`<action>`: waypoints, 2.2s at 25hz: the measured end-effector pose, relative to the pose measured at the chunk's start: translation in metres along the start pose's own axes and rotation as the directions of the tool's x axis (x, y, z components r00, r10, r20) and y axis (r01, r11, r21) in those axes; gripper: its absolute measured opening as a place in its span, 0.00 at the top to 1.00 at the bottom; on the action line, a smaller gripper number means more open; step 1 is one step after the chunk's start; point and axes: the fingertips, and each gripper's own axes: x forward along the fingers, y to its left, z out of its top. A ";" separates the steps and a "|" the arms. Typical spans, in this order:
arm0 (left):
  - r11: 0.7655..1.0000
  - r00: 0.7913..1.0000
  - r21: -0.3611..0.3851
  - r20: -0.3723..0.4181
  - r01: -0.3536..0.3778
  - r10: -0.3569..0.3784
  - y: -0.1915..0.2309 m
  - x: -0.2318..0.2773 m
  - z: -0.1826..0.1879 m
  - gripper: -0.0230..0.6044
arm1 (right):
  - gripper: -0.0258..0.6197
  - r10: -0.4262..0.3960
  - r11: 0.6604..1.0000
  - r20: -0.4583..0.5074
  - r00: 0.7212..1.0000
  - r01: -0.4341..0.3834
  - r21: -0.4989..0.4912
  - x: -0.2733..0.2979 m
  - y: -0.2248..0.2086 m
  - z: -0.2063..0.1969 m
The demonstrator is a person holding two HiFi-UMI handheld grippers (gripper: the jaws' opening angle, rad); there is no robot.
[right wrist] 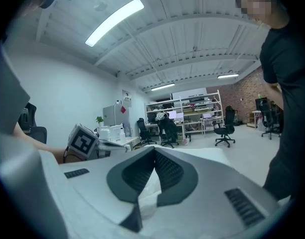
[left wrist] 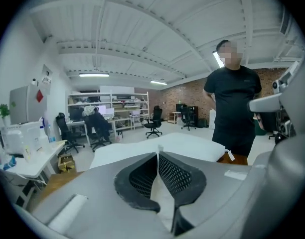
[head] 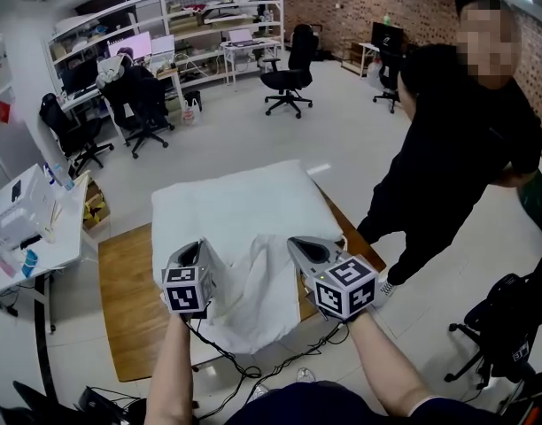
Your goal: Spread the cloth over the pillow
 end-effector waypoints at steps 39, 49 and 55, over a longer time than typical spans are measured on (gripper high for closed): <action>0.995 0.886 0.029 0.458 -0.093 0.070 0.042 -0.125 0.299 0.93 | 0.96 0.000 1.000 0.063 0.998 0.001 -0.013 0.007 -0.004 0.023; 0.997 0.847 0.065 0.532 -0.041 0.000 0.030 -0.145 0.376 0.93 | 0.96 0.021 0.999 0.103 0.994 -0.016 -0.047 0.018 -0.003 0.049; 0.996 0.828 0.084 0.561 -0.026 -0.025 0.024 -0.157 0.414 0.93 | 0.96 0.033 0.999 0.105 0.994 -0.028 -0.045 0.029 -0.004 0.050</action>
